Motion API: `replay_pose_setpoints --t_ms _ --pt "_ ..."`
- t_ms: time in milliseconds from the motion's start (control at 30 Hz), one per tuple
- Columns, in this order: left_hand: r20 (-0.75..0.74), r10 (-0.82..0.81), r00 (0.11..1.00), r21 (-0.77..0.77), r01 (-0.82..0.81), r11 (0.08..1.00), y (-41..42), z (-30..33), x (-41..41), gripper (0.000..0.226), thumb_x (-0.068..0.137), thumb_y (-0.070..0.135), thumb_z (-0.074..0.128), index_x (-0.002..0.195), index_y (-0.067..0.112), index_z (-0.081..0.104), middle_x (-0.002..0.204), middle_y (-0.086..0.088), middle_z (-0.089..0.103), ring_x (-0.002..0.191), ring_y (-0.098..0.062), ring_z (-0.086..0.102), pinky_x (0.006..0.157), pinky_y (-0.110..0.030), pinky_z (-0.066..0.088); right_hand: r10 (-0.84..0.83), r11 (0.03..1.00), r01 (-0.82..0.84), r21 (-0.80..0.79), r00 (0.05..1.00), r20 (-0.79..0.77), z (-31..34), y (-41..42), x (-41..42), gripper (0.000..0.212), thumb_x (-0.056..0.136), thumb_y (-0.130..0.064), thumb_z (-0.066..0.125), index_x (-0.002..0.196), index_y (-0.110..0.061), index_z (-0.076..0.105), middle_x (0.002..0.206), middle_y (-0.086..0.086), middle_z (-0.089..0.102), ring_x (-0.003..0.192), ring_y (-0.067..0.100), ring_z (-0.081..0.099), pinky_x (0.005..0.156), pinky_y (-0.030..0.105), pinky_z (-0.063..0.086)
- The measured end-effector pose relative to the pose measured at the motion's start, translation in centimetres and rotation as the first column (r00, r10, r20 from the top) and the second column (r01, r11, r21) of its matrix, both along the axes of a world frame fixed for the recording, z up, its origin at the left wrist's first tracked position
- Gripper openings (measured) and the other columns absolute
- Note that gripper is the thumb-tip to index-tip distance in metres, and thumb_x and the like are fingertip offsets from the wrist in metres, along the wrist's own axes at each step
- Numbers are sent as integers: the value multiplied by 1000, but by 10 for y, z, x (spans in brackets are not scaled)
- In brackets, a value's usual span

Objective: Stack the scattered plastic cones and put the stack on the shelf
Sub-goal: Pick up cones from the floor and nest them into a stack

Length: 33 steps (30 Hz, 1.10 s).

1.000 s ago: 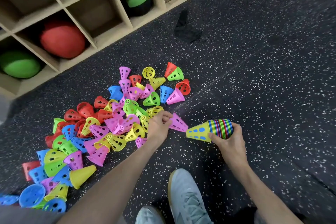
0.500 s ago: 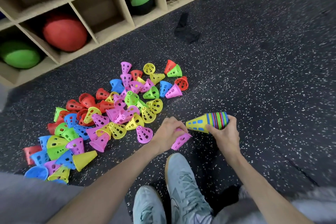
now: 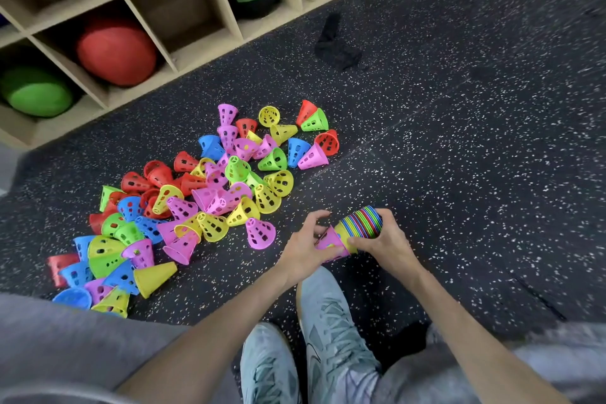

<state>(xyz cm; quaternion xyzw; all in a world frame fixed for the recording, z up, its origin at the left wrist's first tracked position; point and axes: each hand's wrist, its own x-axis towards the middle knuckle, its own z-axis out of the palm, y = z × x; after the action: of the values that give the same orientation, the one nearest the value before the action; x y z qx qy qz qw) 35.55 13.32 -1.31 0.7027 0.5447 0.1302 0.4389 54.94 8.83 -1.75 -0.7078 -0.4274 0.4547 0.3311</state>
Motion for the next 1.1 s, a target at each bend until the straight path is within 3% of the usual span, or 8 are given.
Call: replay_pose_setpoints --t_ms 100,267,400,600,700,867,967,1100 --pt "-122 -8 992 -28 4 1000 -2 -4 -4 77 82 42 85 146 28 45 123 2 65 107 -12 62 90 -23 46 55 998 -55 13 998 -19 0 0 -9 74 74 -32 87 133 -25 43 104 -6 62 99 19 63 97 45 51" --pt "-126 55 990 52 -49 997 -6 -8 -4 73 79 40 87 142 27 52 113 8 64 102 -11 63 79 -15 43 73 996 -71 50 996 -41 -4 1 -15 62 81 -31 83 131 -23 47 106 -4 64 98 19 63 97 44 50" --pt "-84 95 992 111 -85 990 -6 -7 -1 74 76 40 89 141 28 55 111 9 67 101 -12 66 83 -18 49 57 998 -56 36 998 -31 3 4 -18 73 73 -35 89 127 -31 40 102 -11 58 95 12 59 87 32 48" --pt "0 68 998 66 -68 996 9 -4 -2 66 79 41 87 138 33 57 118 11 71 106 -1 67 91 -19 52 -64 996 66 63 997 -40 -2 8 -16 75 73 -29 89 132 -23 44 102 -8 63 95 14 63 93 42 52" --pt "56 124 991 49 -127 991 19 -4 -4 55 88 47 78 136 29 59 117 11 73 107 -1 67 97 -28 56 -117 991 119 66 993 -35 -7 8 -16 72 74 -30 88 128 -26 42 102 -6 64 94 17 63 94 45 51" --pt "-26 249 968 302 -230 925 44 3 -15 37 99 34 67 133 20 63 130 6 68 100 -6 67 92 -29 57 -175 982 178 67 984 -41 -16 7 -13 67 74 -31 88 120 -31 39 101 -8 65 95 19 63 100 51 47" --pt "-144 277 950 416 -195 888 75 4 -27 38 99 31 68 135 20 61 140 0 61 125 -18 58 101 -29 49 -188 979 193 69 979 -81 -16 7 -13 66 75 -30 88 119 -32 39 100 -10 65 95 17 64 101 51 47" --pt "-310 284 907 426 -135 895 112 5 -32 46 97 36 68 139 18 60 151 -8 51 143 -28 42 116 -43 41 -176 982 182 53 979 -101 -15 8 -13 67 75 -28 88 121 -30 40 100 -8 65 94 16 64 99 49 49"
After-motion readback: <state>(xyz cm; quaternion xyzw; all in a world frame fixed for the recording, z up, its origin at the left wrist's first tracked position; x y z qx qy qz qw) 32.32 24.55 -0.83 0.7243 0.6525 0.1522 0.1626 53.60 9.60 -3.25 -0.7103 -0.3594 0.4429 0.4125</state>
